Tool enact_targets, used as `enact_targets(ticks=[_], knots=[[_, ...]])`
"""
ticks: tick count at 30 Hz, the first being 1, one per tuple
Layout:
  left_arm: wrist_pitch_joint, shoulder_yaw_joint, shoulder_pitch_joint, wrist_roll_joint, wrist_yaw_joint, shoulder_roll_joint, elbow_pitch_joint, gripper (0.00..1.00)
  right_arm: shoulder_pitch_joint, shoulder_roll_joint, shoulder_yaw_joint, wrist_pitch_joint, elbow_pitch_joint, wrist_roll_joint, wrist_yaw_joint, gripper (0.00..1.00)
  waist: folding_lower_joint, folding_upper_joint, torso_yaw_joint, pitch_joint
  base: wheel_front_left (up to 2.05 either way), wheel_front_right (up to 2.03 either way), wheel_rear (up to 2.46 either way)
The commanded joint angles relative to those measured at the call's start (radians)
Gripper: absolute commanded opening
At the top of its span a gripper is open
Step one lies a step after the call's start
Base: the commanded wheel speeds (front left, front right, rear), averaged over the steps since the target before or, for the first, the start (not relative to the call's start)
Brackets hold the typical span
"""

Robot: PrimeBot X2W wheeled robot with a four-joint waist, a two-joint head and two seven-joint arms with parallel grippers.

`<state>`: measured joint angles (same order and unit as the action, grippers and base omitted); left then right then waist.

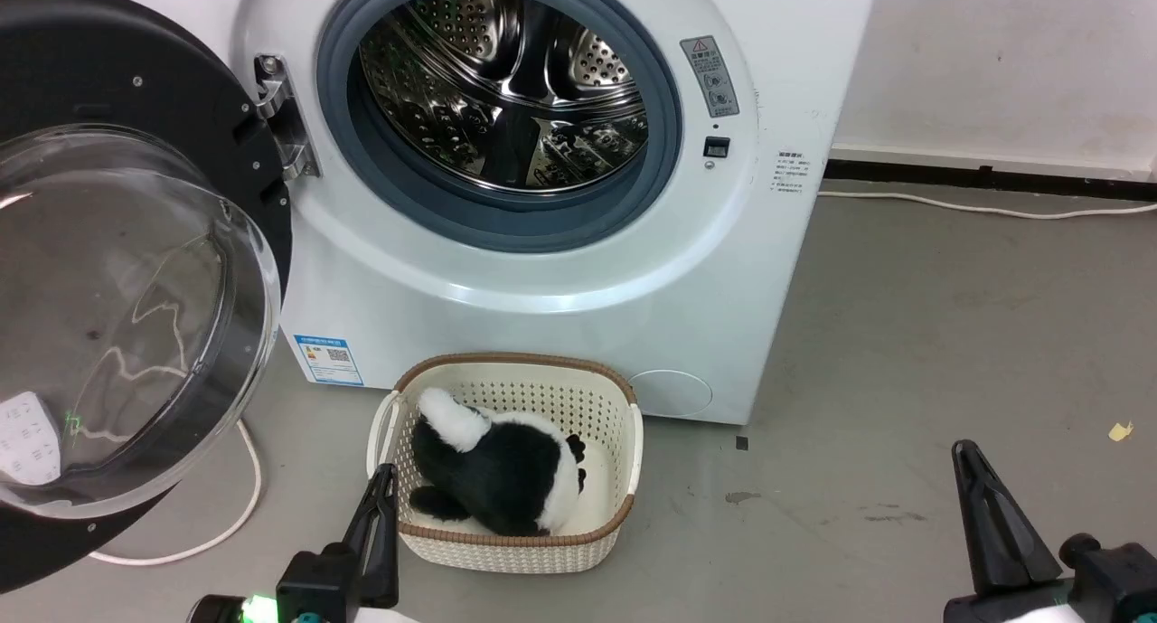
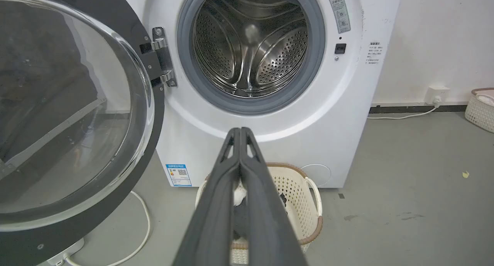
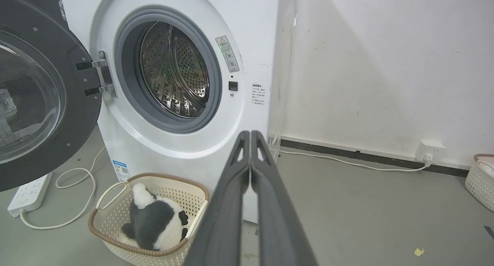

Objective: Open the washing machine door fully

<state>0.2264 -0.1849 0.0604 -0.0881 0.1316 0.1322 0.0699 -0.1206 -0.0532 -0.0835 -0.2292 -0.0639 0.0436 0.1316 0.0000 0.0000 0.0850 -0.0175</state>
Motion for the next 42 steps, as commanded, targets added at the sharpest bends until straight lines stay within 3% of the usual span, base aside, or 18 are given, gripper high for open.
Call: enact_targets(ticks=[1, 42], knots=[[-0.005, 0.004, -0.008, 0.009, -0.005, -0.006, -0.006, 0.00, 0.013, 0.000, 0.003, 0.007, 0.005, -0.006, 0.000, 0.00, 0.0000, 0.0000, -0.001, 0.000, 0.00, 0.00, 0.00], [-0.089, 0.073, -0.028, 0.039, -0.053, -0.035, -0.030, 0.00, 0.054, 0.001, 0.034, 0.091, 0.027, -0.020, 0.000, 0.00, 0.0000, 0.0000, -0.033, 0.007, 0.00, 0.00, 0.00]])
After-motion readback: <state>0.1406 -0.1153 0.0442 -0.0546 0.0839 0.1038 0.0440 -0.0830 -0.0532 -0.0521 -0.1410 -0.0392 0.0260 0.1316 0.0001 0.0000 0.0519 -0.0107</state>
